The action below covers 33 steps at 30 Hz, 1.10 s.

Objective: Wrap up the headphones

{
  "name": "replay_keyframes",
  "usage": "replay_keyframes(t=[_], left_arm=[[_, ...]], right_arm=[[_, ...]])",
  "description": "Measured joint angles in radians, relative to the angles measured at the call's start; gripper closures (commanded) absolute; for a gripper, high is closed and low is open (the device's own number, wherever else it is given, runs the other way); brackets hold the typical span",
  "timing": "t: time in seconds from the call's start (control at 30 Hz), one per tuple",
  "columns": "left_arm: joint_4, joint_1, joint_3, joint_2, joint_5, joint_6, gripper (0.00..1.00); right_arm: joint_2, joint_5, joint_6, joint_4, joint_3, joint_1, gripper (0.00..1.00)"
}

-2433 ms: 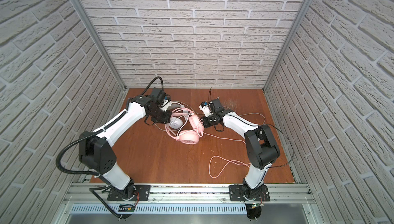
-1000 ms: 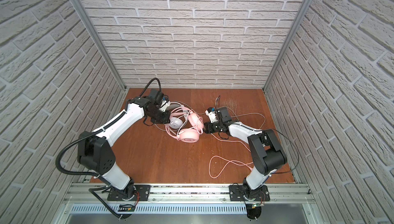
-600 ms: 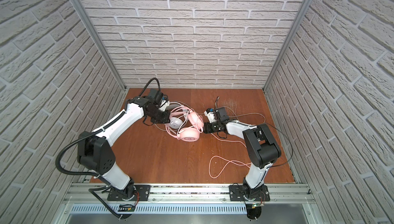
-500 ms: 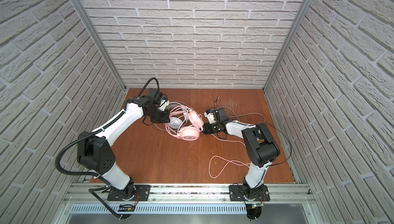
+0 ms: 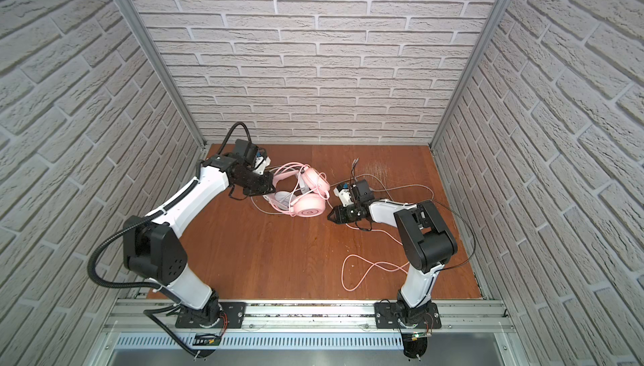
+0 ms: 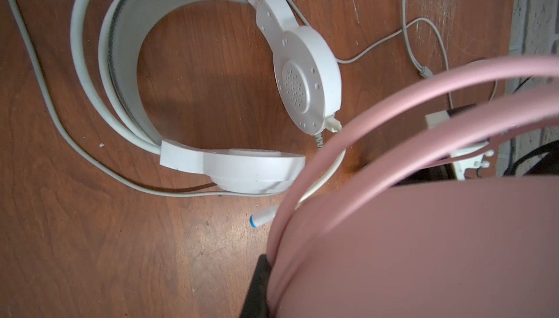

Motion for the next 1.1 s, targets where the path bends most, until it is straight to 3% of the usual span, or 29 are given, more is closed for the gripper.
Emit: replay_keyframes(t=[1.1], left_arm=[[0.138, 0.065, 0.007, 0.0, 0.015, -0.132, 1.0]], right_arm=[[-0.014, -0.079, 0.028, 0.077, -0.093, 0.007, 0.67]])
